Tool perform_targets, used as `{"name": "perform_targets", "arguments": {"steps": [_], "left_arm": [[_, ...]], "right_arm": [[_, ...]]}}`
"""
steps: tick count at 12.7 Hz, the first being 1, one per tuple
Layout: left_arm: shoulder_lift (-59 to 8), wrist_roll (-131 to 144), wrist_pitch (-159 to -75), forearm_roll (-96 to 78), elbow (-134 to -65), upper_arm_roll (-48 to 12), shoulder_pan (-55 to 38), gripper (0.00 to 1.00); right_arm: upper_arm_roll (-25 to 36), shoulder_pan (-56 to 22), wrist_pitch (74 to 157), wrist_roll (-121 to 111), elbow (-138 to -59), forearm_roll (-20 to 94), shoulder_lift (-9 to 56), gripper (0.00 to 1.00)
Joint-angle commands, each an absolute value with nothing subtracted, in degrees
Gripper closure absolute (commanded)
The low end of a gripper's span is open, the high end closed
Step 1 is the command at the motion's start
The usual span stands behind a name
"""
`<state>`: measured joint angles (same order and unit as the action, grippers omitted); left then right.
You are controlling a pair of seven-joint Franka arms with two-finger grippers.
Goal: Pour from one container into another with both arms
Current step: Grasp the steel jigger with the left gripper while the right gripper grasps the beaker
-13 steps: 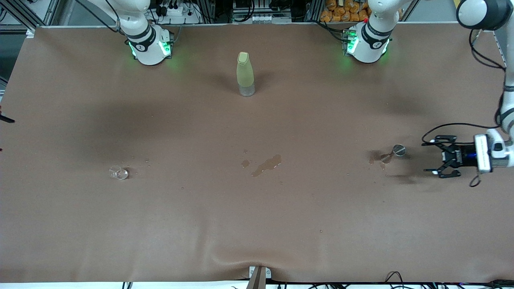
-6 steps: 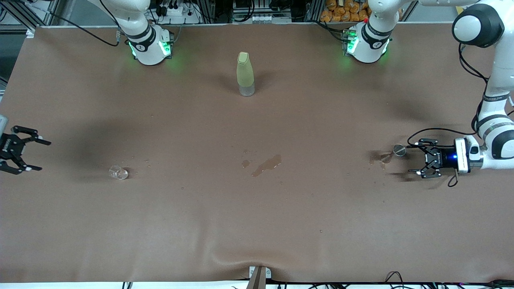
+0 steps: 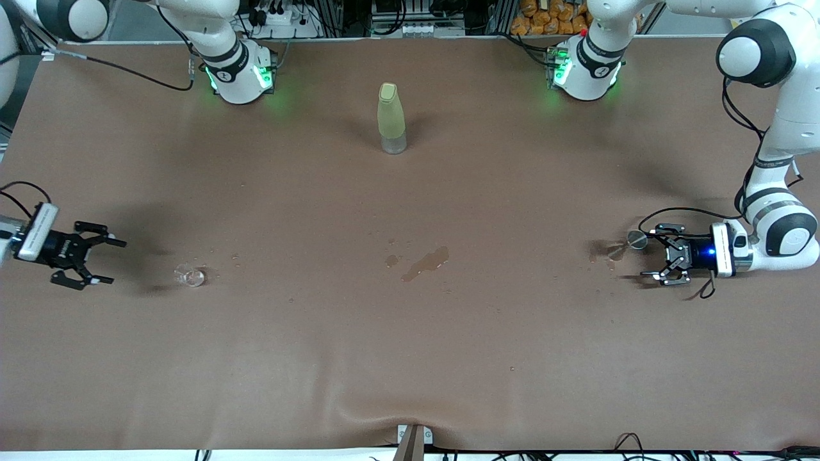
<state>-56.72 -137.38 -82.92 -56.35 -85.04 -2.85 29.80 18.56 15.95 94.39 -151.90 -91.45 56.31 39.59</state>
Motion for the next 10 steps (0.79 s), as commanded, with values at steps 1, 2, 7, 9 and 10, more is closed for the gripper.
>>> {"name": "perform_targets", "arguments": {"steps": [1, 2, 7, 9, 10], "left_arm": [[-58.0, -139.0, -81.7, -58.4, -84.4, -2.9, 29.6, 0.0], [-57.9, -139.0, -81.5, -58.4, -84.5, -2.9, 29.7, 0.0], [-59.0, -139.1, -81.1, -60.1, -85.8, -4.0, 29.7, 0.16], [-58.9, -139.1, -80.7, -60.1, -85.8, -4.0, 29.6, 0.19], [-58.9, -139.1, -80.7, -60.1, -85.7, -4.0, 29.6, 0.2]], "right_arm": [[18.4, 17.3, 91.8, -156.9, -90.4, 61.2, 43.2, 0.0], [18.4, 17.7, 90.9, -158.8, -90.4, 63.2, 44.5, 0.0], [18.4, 19.6, 87.6, -166.6, -90.0, 69.9, 49.9, 0.0], [18.4, 20.2, 85.4, -168.6, -89.9, 71.4, 51.8, 0.0], [18.4, 20.4, 84.3, -169.4, -89.7, 72.1, 52.6, 0.0]]}}
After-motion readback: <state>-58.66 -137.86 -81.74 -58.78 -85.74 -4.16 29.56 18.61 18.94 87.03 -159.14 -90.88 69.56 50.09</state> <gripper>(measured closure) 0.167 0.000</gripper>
